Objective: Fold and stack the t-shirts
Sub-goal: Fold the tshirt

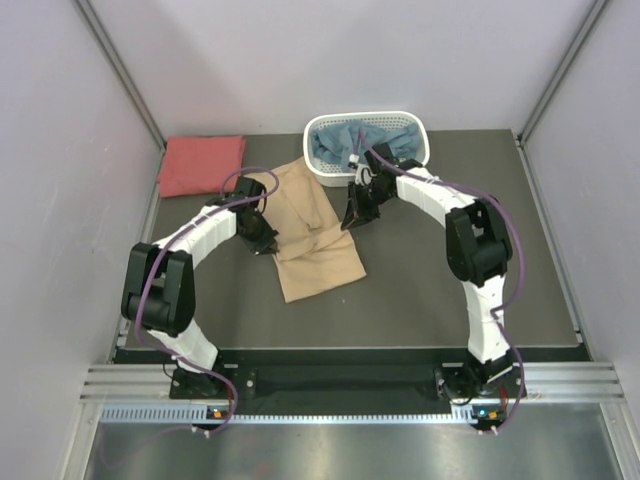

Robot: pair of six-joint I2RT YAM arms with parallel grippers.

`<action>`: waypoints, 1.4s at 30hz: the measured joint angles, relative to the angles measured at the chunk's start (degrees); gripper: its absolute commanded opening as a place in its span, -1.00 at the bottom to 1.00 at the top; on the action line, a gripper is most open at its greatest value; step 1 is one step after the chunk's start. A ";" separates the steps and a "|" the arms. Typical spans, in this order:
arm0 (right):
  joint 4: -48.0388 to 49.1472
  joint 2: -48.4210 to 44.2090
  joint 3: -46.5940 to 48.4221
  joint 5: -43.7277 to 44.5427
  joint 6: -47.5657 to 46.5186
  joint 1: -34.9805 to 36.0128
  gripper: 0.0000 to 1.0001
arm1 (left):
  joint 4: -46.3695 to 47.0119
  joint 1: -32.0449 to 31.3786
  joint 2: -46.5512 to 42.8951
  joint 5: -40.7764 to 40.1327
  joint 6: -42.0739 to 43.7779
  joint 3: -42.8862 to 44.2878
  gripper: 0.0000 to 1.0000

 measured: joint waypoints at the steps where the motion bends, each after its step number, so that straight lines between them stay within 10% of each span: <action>1: 0.02 0.00 0.00 -0.07 0.00 -0.22 -1.00 | 0.00 0.02 0.02 0.02 0.15 0.00 -1.00; 10: 0.17 3.34 2.19 -2.21 0.07 -1.03 -0.91 | -0.52 0.72 0.46 -0.31 0.42 0.35 -0.95; 15: -0.87 6.10 5.25 -2.99 0.33 -1.07 -0.47 | -1.22 0.87 0.76 -1.64 1.03 0.79 0.10; 18: -2.38 6.21 6.40 -2.12 -0.17 -1.38 -0.13 | -2.58 1.33 0.76 -2.80 1.64 1.77 0.25; 26: -5.35 -1.84 -0.92 3.39 -6.01 -2.47 0.20 | -7.41 1.90 -5.86 -3.67 5.20 3.30 0.28; 42: 6.99 -15.76 -32.33 -3.45 -4.11 -2.45 0.06 | -4.17 -5.27 -25.66 10.38 -1.16 -21.55 0.18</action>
